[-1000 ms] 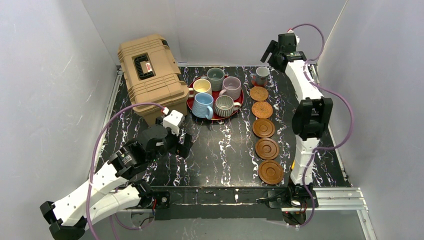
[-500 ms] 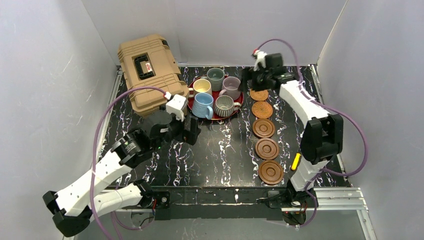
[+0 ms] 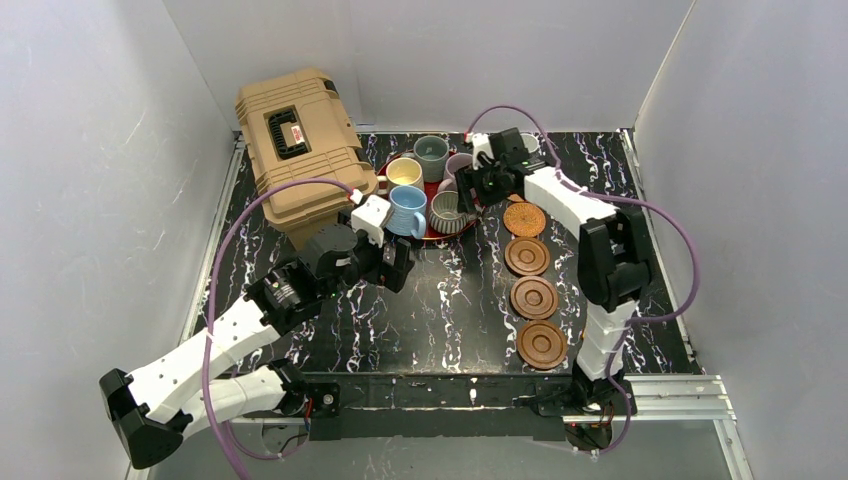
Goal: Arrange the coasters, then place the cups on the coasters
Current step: Pick up the cup from the tray.
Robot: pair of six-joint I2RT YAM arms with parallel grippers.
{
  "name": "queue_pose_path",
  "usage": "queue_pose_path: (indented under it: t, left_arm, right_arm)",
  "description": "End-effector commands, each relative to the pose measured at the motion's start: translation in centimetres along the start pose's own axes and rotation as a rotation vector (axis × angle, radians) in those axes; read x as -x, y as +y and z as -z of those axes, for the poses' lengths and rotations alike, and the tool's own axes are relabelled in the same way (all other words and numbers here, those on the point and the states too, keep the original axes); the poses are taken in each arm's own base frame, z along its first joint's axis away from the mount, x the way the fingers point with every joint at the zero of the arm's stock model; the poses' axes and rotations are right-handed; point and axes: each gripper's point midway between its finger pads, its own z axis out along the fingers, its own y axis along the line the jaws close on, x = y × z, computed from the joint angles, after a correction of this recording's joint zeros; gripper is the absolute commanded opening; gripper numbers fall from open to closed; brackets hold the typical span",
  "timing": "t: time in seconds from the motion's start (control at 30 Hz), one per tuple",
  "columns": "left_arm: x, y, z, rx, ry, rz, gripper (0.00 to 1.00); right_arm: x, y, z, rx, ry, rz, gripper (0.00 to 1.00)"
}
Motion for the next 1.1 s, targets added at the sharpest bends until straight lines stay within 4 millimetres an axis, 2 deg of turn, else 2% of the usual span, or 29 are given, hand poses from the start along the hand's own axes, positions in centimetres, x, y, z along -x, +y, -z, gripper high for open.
queue_pose_path:
  t: [0.0, 0.17, 0.27, 0.43, 0.6, 0.67, 0.73, 0.77, 1.07]
  left_arm:
    - [0.6, 0.5, 0.1, 0.016, -0.037, -0.018, 0.98]
    - [0.1, -0.3, -0.1, -0.021, -0.014, -0.005, 0.97]
    - [0.1, -0.3, -0.1, -0.024, -0.012, -0.005, 0.97]
    - [0.2, 0.4, 0.1, 0.013, -0.016, -0.014, 0.97]
    - [-0.1, 0.3, -0.1, 0.013, -0.001, -0.002, 0.96]
    - [-0.1, 0.2, -0.2, 0.011, 0.002, 0.0, 0.96]
    - [0.0, 0.5, -0.1, 0.026, -0.005, 0.004, 0.96]
    - [0.0, 0.7, 0.0, 0.034, -0.011, 0.006, 0.96]
    - [0.4, 1.0, 0.4, 0.052, -0.031, 0.012, 0.96]
  right_arm:
    - [3.1, 0.3, -1.0, -0.128, -0.04, 0.096, 0.75]
    - [3.4, -0.4, -2.5, -0.303, -0.028, 0.151, 0.68]
    - [3.0, -1.0, -3.1, -0.368, 0.0, 0.171, 0.64]
    - [2.7, -1.0, -4.2, -0.368, 0.029, 0.189, 0.55]
    - [2.9, -0.7, -5.2, -0.372, 0.047, 0.206, 0.31]
    - [3.2, -0.8, -5.4, -0.387, 0.048, 0.203, 0.18]
    - [3.7, -0.9, -4.9, -0.417, 0.039, 0.192, 0.03]
    - [4.1, -1.0, -4.4, -0.436, 0.029, 0.183, 0.01]
    - [7.1, -0.2, 2.3, -0.559, -0.088, 0.074, 0.01]
